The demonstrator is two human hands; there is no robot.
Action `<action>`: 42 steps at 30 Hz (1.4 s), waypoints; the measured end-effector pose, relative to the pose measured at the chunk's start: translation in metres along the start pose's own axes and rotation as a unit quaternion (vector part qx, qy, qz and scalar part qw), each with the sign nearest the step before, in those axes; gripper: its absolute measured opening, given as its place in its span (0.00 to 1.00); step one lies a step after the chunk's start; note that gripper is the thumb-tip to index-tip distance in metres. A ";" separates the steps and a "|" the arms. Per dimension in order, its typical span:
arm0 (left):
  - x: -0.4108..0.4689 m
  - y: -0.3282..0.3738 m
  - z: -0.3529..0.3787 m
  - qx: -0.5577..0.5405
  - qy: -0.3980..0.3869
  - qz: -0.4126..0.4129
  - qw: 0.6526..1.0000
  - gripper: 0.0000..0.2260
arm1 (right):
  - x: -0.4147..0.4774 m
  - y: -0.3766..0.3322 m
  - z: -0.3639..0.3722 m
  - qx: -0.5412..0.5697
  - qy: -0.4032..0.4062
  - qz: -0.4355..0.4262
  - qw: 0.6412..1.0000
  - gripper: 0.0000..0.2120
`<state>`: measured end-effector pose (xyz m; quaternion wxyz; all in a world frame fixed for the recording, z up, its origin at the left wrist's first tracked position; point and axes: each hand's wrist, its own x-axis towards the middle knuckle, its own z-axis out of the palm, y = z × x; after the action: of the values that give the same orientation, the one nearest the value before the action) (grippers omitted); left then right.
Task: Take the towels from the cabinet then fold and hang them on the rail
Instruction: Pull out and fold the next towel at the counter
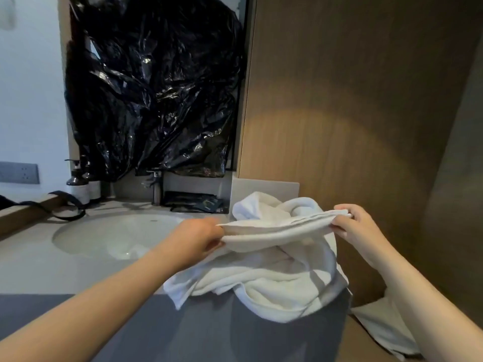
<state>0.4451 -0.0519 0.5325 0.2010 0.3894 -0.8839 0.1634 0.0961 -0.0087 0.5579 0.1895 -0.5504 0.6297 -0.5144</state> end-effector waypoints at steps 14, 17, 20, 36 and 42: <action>-0.067 0.007 0.010 -0.336 0.127 -0.162 0.919 0.05 | -0.052 -0.015 0.067 -0.221 -0.096 -0.144 0.960 0.11; -0.082 -0.005 0.014 -0.352 0.152 -0.272 0.883 0.04 | -0.069 -0.028 0.102 -0.210 -0.154 -0.206 0.943 0.11; -0.093 -0.018 0.020 -0.385 0.126 -0.354 0.843 0.05 | -0.078 -0.038 0.131 -0.191 -0.201 -0.267 0.923 0.14; -0.105 -0.025 0.036 -0.596 -0.033 -0.389 0.701 0.11 | -0.058 -0.078 0.208 -0.264 -0.243 -0.233 0.904 0.07; -0.103 -0.025 0.044 -0.551 -0.026 -0.414 0.724 0.25 | -0.063 -0.076 0.186 -0.147 -0.200 -0.300 0.921 0.06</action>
<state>0.5173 -0.0230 0.4481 0.4049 0.5410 -0.5741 -0.4623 0.3037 -0.0241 0.5278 0.0652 -0.8269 0.4523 -0.3278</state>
